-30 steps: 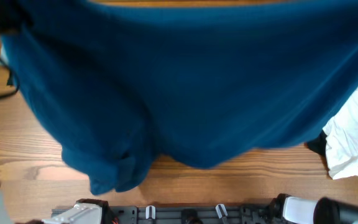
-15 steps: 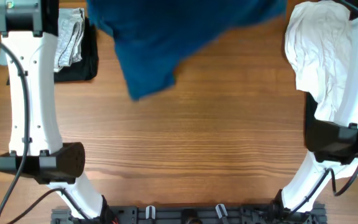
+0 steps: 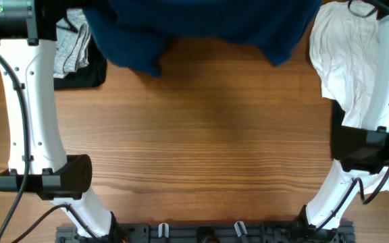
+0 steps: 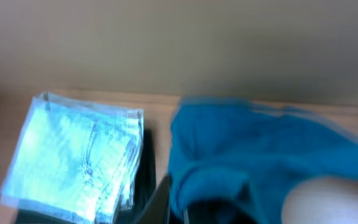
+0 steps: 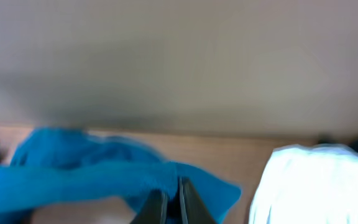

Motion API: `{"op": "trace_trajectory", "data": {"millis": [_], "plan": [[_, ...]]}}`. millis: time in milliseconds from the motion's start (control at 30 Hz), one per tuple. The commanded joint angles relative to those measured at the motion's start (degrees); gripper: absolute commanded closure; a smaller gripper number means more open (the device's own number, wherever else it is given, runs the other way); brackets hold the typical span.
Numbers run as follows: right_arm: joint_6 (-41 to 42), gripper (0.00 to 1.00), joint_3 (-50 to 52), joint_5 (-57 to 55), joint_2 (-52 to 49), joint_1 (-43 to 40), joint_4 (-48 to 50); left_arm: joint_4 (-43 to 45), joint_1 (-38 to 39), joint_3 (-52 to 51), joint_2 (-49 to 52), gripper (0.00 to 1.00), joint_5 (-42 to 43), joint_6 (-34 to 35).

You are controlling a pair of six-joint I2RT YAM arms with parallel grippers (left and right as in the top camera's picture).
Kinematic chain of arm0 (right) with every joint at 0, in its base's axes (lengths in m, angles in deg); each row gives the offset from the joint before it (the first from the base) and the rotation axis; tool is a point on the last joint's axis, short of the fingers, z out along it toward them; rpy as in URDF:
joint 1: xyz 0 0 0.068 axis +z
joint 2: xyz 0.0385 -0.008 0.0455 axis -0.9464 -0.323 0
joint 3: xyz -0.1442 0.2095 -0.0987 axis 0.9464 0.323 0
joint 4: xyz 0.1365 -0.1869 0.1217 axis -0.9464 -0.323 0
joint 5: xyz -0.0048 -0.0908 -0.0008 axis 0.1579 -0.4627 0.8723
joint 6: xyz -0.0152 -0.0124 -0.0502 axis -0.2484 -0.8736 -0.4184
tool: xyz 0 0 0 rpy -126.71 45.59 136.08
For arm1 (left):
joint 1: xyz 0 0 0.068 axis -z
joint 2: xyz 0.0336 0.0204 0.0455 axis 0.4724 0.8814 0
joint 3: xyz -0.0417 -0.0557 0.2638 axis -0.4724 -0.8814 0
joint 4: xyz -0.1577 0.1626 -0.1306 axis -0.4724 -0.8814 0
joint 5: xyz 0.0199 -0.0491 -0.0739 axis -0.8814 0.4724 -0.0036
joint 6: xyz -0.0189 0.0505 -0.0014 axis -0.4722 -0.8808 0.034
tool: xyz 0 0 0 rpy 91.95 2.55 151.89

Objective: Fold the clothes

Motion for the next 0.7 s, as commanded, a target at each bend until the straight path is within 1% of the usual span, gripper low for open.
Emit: {"op": "trace_trajectory", "data": {"millis": [0, 67, 133, 167, 200, 267, 300, 367, 400, 433, 467, 500, 533, 600, 667], "plan": [[-2.3, 0.96, -0.2, 2.8, 1.0, -0.4, -8.6, -9.9, -0.3, 0.7, -0.6, 0.96, 3.5, 2.6], [-1.8, 0.96, -0.2, 0.6, 3.3, -1.3, -19.2, -18.8, -0.3, 0.7, -1.5, 0.96, 9.0, 2.9], [-1.9, 0.96, -0.2, -2.6, 6.0, -3.0, -29.6, -27.2, -0.3, 0.7, -2.3, 0.96, 9.3, 5.6], [-1.9, 0.95, -0.2, -3.4, 7.3, -3.7, -32.9, -27.2, -0.3, 0.2, -3.0, 0.96, 9.4, 7.6], [-1.9, 0.95, -0.2, -3.7, 8.4, -4.1, -34.7, -27.2, -0.1, 0.1, -3.5, 0.96, 9.5, 8.2], [-1.5, 0.96, 1.6, -3.9, 12.3, -4.2, -34.7, -27.2, 0.3, -1.7, -6.1, 0.96, 9.5, 10.1], [-0.7, 0.96, 5.7, -4.9, 16.6, -4.3, -34.7, -27.2, 0.4, -5.4, -9.3, 0.96, 9.2, 10.1], [-0.2, 0.96, 13.3, -6.7, 21.4, -4.3, -34.6, -27.2, 0.4, -11.9, -13.6, 0.96, 9.0, 10.3], [-0.2, 0.96, 18.9, -6.6, 24.1, -4.3, -34.5, -27.2, 0.4, -15.9, -16.0, 0.96, 8.6, 10.8], [0.0, 0.96, 26.6, -6.7, 27.5, -4.3, -33.6, -27.2, 0.4, -20.2, -18.5, 0.96, 8.2, 12.1], [0.7, 0.96, 31.6, -6.7, 30.1, -4.6, -32.8, -27.1, 0.4, -23.4, -20.5, 0.96, 6.7, 14.9], [1.7, 0.96, 35.9, -6.6, 32.3, -5.1, -31.8, -27.2, 0.7, -25.6, -21.9, 0.96, 5.5, 16.0], [2.9, 0.96, 42.3, -5.7, 36.0, -6.2, -29.7, -27.2, 1.4, -28.2, -23.9, 0.96, 4.4, 17.6], [4.8, 0.96, 55.2, -4.7, 43.3, -7.4, -25.2, -27.2, 2.8, -34.1, -28.4, 0.96, 4.3, 21.3], [5.8, 0.96, 65.6, -4.7, 47.2, -7.5, -22.7, -26.7, 3.0, -40.4, -31.9, 0.96, 4.3, 24.6]]}}
